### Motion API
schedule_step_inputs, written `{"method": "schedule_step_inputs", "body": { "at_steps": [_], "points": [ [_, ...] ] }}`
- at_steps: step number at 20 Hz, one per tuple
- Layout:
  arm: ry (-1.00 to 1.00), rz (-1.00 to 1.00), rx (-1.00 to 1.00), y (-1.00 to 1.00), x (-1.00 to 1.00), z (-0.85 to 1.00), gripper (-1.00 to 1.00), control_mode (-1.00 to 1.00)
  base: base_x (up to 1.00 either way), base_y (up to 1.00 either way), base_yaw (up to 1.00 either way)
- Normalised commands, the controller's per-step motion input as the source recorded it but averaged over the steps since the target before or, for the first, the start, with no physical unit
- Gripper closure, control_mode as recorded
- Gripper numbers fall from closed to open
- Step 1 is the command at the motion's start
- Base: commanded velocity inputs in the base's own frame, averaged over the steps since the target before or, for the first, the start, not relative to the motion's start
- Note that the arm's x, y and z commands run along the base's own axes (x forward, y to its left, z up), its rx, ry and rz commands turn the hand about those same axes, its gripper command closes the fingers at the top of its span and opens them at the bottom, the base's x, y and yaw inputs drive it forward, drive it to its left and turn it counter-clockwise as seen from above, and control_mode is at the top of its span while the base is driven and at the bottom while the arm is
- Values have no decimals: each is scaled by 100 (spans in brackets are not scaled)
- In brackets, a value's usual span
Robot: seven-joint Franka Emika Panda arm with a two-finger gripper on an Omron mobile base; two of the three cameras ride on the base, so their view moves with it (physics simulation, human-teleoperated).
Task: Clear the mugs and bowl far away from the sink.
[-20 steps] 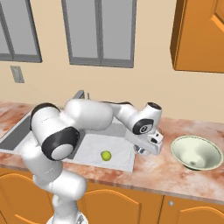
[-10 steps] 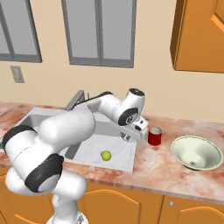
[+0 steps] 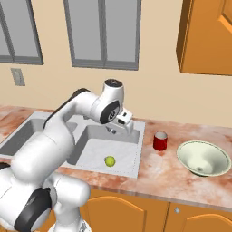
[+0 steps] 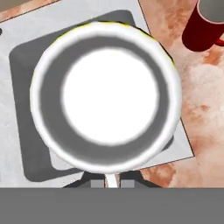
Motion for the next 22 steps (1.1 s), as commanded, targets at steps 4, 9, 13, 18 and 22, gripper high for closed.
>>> {"method": "schedule_step_inputs", "body": {
  "at_steps": [4,9,13,18,22],
  "points": [
    [1,6,-8,75,-12,29,100,-100,0,0,0],
    [10,10,-3,54,-5,23,100,-100,0,0,0],
    [15,9,0,14,-4,17,100,-100,0,0,0],
    [14,2,0,10,-7,11,100,-100,0,0,0],
    [8,0,0,23,-6,3,100,-100,0,0,0]
  ]
}}
